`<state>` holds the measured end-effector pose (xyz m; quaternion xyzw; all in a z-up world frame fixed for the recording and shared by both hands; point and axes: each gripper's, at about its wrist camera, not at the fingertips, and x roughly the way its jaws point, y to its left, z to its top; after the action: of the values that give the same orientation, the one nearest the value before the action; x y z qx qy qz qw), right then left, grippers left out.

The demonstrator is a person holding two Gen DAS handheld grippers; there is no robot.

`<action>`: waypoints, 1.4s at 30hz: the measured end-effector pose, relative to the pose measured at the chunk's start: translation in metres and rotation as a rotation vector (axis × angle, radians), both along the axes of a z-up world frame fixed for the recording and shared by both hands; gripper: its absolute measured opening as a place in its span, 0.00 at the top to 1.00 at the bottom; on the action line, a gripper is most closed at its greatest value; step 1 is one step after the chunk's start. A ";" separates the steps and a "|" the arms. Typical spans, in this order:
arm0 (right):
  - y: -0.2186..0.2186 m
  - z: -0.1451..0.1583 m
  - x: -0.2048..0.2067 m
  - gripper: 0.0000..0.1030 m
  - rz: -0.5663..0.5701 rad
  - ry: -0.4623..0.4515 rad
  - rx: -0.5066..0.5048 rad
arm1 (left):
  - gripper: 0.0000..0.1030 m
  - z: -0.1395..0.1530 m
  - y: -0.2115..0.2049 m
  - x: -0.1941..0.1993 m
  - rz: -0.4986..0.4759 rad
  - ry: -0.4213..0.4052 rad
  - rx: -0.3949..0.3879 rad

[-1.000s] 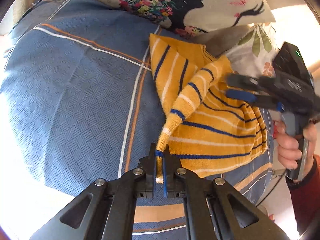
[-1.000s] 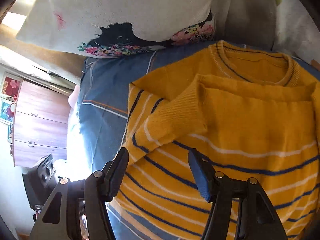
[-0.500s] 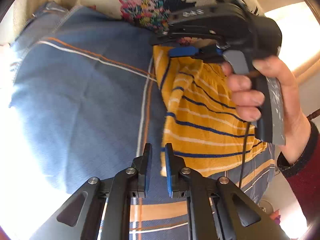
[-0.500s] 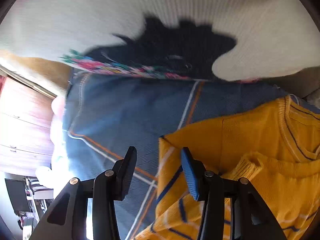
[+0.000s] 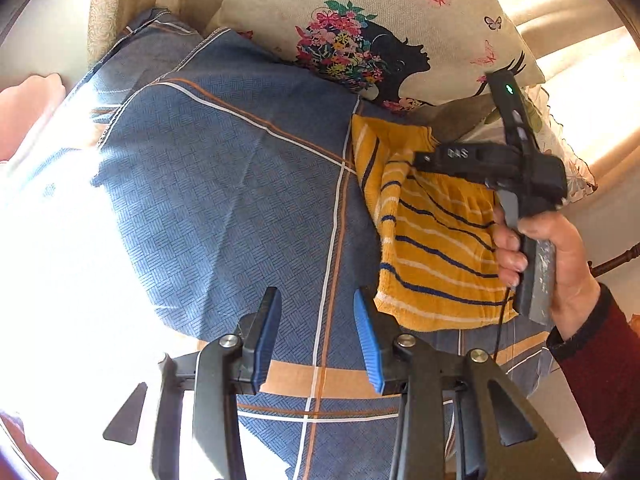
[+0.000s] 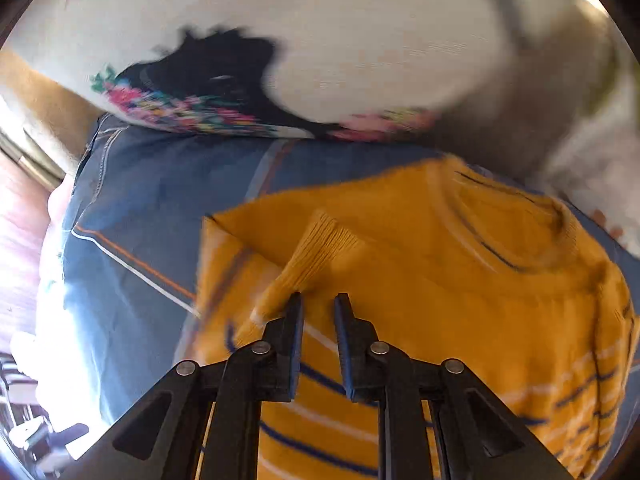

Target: Fold small clothes

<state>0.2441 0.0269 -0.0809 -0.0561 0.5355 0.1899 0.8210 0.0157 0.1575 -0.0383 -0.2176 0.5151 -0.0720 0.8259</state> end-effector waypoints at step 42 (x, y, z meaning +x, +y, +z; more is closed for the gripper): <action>-0.358 0.032 -0.088 0.78 -0.139 -0.089 0.340 | 0.61 -0.028 -0.222 0.074 0.023 0.063 0.276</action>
<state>0.1562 -0.3312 -0.0488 0.1124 0.4615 0.2178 0.8526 0.0901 -0.0649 -0.0662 -0.1100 0.5432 0.0160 0.8322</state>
